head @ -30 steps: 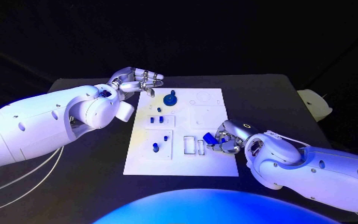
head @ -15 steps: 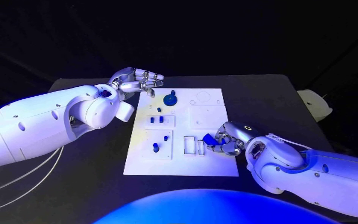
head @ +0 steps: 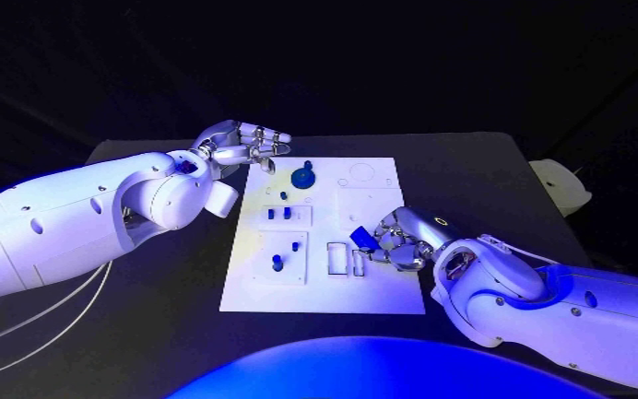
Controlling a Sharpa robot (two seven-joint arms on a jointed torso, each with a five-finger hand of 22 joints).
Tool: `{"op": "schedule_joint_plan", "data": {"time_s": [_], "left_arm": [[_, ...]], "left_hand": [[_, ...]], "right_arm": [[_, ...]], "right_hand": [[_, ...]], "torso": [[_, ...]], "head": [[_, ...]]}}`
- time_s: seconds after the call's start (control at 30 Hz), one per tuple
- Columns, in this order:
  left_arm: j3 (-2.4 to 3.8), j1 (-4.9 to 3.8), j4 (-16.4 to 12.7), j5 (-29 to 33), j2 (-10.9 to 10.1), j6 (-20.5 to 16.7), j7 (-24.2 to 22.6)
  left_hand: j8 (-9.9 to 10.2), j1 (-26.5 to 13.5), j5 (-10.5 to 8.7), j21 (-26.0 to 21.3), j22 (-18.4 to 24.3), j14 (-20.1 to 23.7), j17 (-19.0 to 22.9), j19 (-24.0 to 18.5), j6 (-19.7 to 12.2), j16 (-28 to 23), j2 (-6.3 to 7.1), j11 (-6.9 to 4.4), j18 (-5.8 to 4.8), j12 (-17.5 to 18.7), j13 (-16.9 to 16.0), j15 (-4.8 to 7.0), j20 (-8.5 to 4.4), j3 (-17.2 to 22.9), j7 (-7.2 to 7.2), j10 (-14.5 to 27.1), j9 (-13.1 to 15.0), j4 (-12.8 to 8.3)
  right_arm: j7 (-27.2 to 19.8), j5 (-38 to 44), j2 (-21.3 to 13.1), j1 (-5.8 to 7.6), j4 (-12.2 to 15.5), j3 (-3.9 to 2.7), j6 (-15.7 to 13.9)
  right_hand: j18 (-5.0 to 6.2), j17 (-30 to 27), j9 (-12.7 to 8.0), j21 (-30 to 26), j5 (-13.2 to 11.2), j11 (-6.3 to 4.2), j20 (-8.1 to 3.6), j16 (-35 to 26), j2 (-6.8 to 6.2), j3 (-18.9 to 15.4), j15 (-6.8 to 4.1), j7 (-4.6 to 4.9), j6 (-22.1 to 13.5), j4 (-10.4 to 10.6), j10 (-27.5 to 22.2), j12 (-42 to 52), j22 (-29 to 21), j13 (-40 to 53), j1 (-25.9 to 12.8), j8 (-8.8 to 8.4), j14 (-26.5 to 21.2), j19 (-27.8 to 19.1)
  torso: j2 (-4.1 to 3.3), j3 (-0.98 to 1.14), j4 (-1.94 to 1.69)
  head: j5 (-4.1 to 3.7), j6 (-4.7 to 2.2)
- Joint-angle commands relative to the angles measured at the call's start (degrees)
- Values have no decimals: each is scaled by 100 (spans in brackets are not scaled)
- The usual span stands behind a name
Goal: Assemble the parts on the task board
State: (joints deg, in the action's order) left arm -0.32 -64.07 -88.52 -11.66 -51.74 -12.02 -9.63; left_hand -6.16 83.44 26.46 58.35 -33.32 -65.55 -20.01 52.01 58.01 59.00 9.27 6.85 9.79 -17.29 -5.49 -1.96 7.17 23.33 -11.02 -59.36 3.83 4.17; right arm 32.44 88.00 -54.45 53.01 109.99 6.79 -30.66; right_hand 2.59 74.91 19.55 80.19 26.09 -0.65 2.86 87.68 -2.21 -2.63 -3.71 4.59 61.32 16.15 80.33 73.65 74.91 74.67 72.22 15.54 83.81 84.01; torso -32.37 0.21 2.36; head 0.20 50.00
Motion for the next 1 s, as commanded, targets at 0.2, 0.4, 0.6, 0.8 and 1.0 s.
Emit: {"op": "schedule_joint_plan", "data": {"time_s": [0.2,0.4,0.6,0.8,1.0], "left_arm": [[3,-2,-33,30,8,96,-22],[2,-2,-43,30,8,97,-22],[2,-2,-50,30,7,98,-26],[2,-2,-58,30,0,119,-20],[2,-2,-63,30,-10,128,-14]], "left_hand": [[-19,-47,-20,-42,16,22,14,-41,-52,-42,-29,15,84,-51,-6,-17,7,-39,-10,49,2,0],[-19,-47,-20,-42,16,22,14,-41,-52,-42,-29,15,84,-51,-6,-17,7,-39,-10,49,2,0],[-7,-55,-18,-51,23,21,18,-40,-83,-47,-25,19,85,-62,-6,-19,8,-45,-20,61,-3,3],[-5,-57,-18,-53,25,21,19,-40,-90,-48,-26,21,85,-65,-6,-19,9,-46,-23,64,-4,4],[-5,-57,-18,-53,25,21,19,-40,-90,-48,-26,21,85,-65,-6,-19,9,-46,-23,64,-4,4]], "right_arm": [[-94,-385,313,1,-138,1,501],[-117,-673,523,-2,-283,2,656],[-115,-787,640,-3,-389,2,754],[-87,-821,707,-4,-495,3,836],[-70,-822,724,-5,-547,3,865]], "right_hand": [[-68,1095,175,-14,-100,22,-54,32,74,-197,-29,-81,104,51,8,-33,1260,-28,-88,70,534,282],[-68,1098,217,-13,-135,11,-57,35,179,-307,-37,-98,139,54,13,-53,1259,-25,-276,99,534,281],[-71,1107,247,5,-174,2,-63,40,234,-385,-43,-110,154,56,27,-47,1263,-6,-392,118,535,286],[-70,1105,276,3,-185,-3,-68,39,288,-481,-49,-119,155,59,34,-52,1262,7,-541,133,535,284],[-65,1087,318,-22,-328,-7,-71,31,342,-640,-51,-122,146,57,38,-63,1255,21,-769,151,530,273]], "torso": [[-8,6,-5],[-7,1,-3],[-6,0,3],[-7,3,-1],[-5,2,1]], "head": [[7,0],[9,0],[20,0],[25,0],[31,0]]}}
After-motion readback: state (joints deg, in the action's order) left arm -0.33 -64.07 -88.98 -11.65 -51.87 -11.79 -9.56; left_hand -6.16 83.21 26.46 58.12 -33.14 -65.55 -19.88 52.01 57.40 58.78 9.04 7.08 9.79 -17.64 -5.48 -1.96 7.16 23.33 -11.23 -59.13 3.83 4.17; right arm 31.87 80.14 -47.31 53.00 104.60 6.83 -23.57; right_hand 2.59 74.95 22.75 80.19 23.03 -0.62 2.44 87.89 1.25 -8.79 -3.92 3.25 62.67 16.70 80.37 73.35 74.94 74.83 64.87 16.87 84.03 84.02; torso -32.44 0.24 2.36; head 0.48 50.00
